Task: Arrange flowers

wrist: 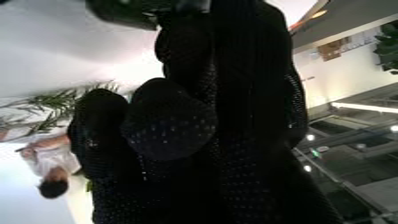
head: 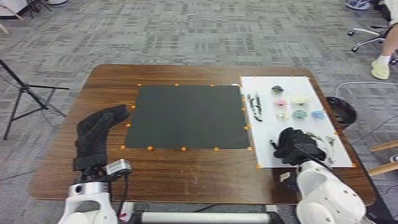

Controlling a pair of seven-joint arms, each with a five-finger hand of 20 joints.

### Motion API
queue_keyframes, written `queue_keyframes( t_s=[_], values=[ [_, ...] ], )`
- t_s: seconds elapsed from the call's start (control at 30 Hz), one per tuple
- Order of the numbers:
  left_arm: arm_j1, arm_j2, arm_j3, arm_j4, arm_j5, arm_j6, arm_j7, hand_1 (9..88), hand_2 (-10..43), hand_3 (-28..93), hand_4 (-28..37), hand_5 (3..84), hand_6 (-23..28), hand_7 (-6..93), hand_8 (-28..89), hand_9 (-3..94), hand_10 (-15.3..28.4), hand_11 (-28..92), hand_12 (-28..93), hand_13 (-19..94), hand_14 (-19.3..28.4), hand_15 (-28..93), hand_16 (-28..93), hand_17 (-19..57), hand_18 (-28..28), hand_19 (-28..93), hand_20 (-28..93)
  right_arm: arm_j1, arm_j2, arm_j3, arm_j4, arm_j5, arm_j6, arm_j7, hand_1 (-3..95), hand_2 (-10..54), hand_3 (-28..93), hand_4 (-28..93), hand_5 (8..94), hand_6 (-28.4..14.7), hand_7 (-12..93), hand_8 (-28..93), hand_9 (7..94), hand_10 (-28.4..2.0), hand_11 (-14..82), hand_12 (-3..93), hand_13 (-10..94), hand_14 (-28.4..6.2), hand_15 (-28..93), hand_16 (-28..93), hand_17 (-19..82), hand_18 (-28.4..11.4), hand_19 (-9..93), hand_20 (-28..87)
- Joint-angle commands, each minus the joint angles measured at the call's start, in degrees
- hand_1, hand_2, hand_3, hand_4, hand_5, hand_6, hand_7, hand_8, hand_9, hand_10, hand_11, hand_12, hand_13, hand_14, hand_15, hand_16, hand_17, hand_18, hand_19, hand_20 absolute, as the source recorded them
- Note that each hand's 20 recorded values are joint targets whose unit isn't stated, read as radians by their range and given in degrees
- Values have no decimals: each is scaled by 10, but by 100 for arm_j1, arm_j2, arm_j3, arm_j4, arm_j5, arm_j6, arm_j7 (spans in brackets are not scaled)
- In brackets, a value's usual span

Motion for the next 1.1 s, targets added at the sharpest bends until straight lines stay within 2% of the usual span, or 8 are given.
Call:
queue_keyframes(
  t_s=[0.03,0.1,0.13,0.57,0.77,0.9,1.0,1.1],
  values=[
    [301,-137,108,-79,-66,-75,-70,286,-10,670,-189,587,30,193,-67,559,147,249,153,463,181,282,22,137,135,241,302,-251,-112,-102,215,462,185,83,885,-95,-158,439,659,-30,317,286,863,-94,209,597,908,-21,576,391,616,-126,928,501],
    [286,-134,105,-77,-66,-76,-80,286,-10,669,-189,587,30,193,-67,560,146,248,153,463,182,283,22,137,136,241,302,-212,-96,-93,229,542,402,44,722,-95,332,86,687,-29,287,284,881,-94,198,577,920,-20,555,388,626,-119,922,481],
    [284,-134,106,-74,-62,-85,-76,286,-10,670,-189,587,30,193,-67,560,146,248,153,463,182,282,22,137,136,241,302,-196,-94,-62,220,665,502,32,695,-95,419,22,696,-29,280,279,887,-93,197,565,926,-19,546,385,633,-119,919,474],
    [279,-110,118,-84,-72,-100,-115,285,-9,670,-189,587,31,191,-66,560,147,249,153,463,182,282,22,136,137,242,302,74,108,158,-196,1362,1602,-297,660,-95,494,-9,708,-30,286,274,899,-91,218,526,937,-15,547,365,652,-116,919,461],
    [266,-102,107,-77,-58,-150,-150,285,-9,671,-189,588,30,191,-66,560,147,249,153,462,182,283,22,136,137,243,302,-80,237,242,-334,883,1130,-451,622,-95,540,-3,668,-27,360,260,879,-94,236,546,929,-16,544,392,632,-124,926,486],
    [250,-96,79,-71,-48,-190,-168,284,-9,671,-189,588,31,190,-66,560,147,248,153,463,183,283,22,136,137,244,301,-303,250,341,-368,791,843,-460,567,-95,524,-1,639,-28,351,242,856,-92,170,562,902,-27,537,404,598,-138,924,497],
    [250,-77,59,-71,-45,-199,-171,284,-9,671,-188,587,31,191,-66,558,149,248,153,462,183,284,22,135,138,244,301,-432,254,408,-391,718,514,-441,553,-95,485,16,638,-33,301,251,821,-110,189,508,891,-37,530,395,592,-140,924,506],
    [239,-84,51,-66,-49,-215,-153,284,-10,671,-188,586,31,190,-66,558,148,247,153,462,183,283,22,135,138,244,301,-573,291,442,-404,794,445,-463,488,-95,562,-30,635,-38,249,206,739,-148,237,351,883,-42,501,378,581,-138,918,505]
  ],
)
